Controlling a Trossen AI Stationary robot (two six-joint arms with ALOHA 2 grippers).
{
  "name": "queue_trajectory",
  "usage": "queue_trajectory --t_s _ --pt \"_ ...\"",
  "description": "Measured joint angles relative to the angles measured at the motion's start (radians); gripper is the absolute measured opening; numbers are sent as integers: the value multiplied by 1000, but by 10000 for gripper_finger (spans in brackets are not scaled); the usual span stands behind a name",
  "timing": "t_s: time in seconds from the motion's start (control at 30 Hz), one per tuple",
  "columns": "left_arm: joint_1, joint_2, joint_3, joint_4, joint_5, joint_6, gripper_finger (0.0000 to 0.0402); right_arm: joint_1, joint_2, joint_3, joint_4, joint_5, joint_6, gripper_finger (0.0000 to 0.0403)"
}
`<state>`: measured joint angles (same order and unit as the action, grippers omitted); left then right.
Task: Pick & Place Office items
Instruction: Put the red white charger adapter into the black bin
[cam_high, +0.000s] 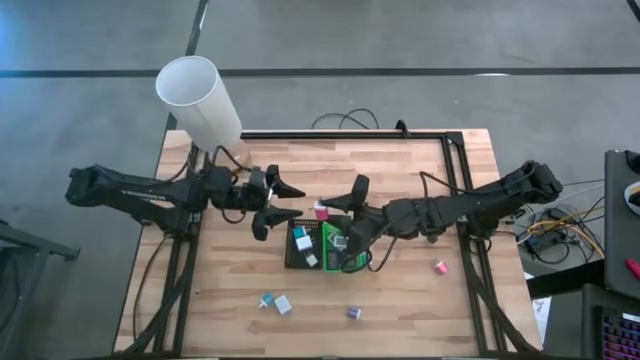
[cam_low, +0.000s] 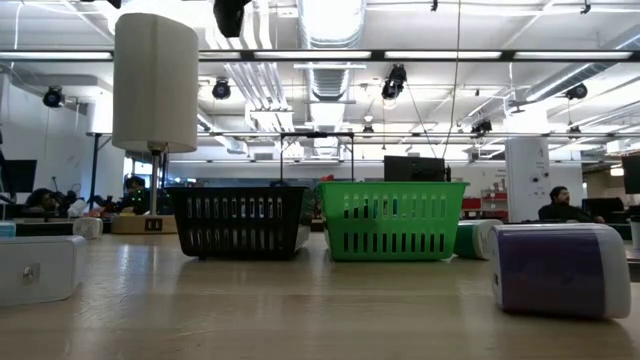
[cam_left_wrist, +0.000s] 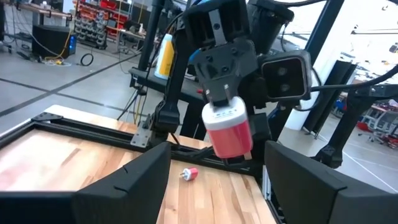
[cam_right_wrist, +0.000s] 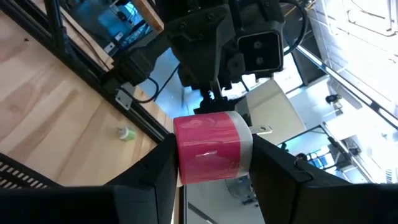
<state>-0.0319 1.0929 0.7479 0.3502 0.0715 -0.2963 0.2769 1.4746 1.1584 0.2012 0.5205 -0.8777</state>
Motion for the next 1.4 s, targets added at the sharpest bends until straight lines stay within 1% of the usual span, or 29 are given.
queue_trajectory --t_s 0.23,0.3,0.5,0.67,0.8,1.2,1.4 --pt "0 52 1 69 0 -3 264 -6 0 0 0 -3 7 156" --pt "1 66 13 68 0 -4 264 -6 0 0 -1 -6 7 156" --pt "1 144 97 69 44 7 264 -6 0 0 -1 -6 10 156" --pt "1 218 176 35 49 41 264 -6 0 -1 -3 -6 12 156" --pt "2 251 218 -1 49 65 264 -5 0 -1 -4 -6 13 156" --pt "2 228 230 -56 52 80 264 -5 0 -1 -8 -6 10 156" --pt "2 232 230 -56 52 82 264 -5 0 -1 -3 -6 6 156"
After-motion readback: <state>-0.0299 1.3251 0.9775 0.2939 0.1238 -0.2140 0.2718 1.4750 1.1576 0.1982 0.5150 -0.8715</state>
